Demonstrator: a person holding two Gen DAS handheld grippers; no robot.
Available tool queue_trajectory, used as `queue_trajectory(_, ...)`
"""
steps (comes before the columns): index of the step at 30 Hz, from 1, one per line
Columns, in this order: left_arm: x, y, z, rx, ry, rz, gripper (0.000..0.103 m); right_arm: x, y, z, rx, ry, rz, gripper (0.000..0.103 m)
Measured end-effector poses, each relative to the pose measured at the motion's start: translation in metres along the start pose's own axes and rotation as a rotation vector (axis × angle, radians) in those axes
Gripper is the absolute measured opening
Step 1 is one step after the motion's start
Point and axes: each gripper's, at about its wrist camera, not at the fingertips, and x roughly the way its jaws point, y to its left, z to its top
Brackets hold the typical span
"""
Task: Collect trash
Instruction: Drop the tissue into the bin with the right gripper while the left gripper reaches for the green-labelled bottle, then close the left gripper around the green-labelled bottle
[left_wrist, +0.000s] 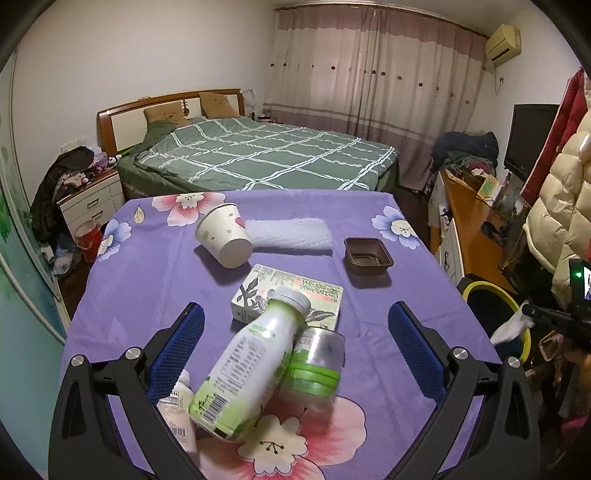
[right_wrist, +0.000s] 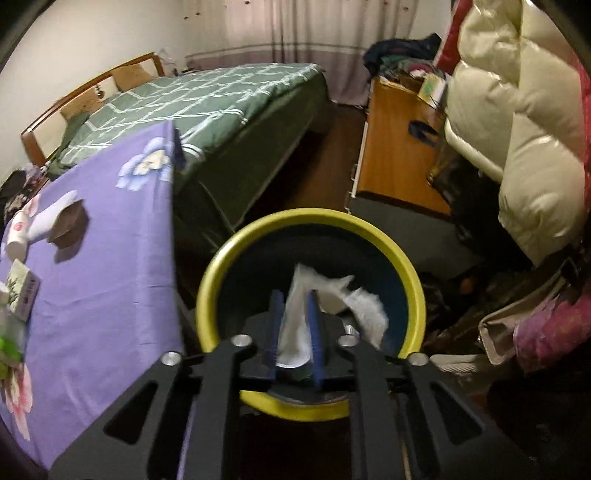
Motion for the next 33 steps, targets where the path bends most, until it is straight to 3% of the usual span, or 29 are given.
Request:
queue_trajectory(7,0.001,-0.001,-0.006,0.019,0.025,0.01,0.098,0.002,-0.011,-0.006,0.039,-0.018,0.03,0.024)
queue_trajectory(17,0.019,0.019,-0.036,0.058,0.116,-0.012,0.098,0.003,0.024,-0.004,-0.001,-0.019,0.109,0.025)
queue_trajectory(26,0.04,0.043,-0.05,0.111,0.181,-0.022,0.089,-0.013,0.076,-0.007,-0.076,-0.036,0.209,0.025)
queue_trajectory(33,0.057,0.054,-0.045,0.157,0.225,-0.065,0.075,-0.017,0.096,-0.012,-0.108,-0.031,0.243,0.025)
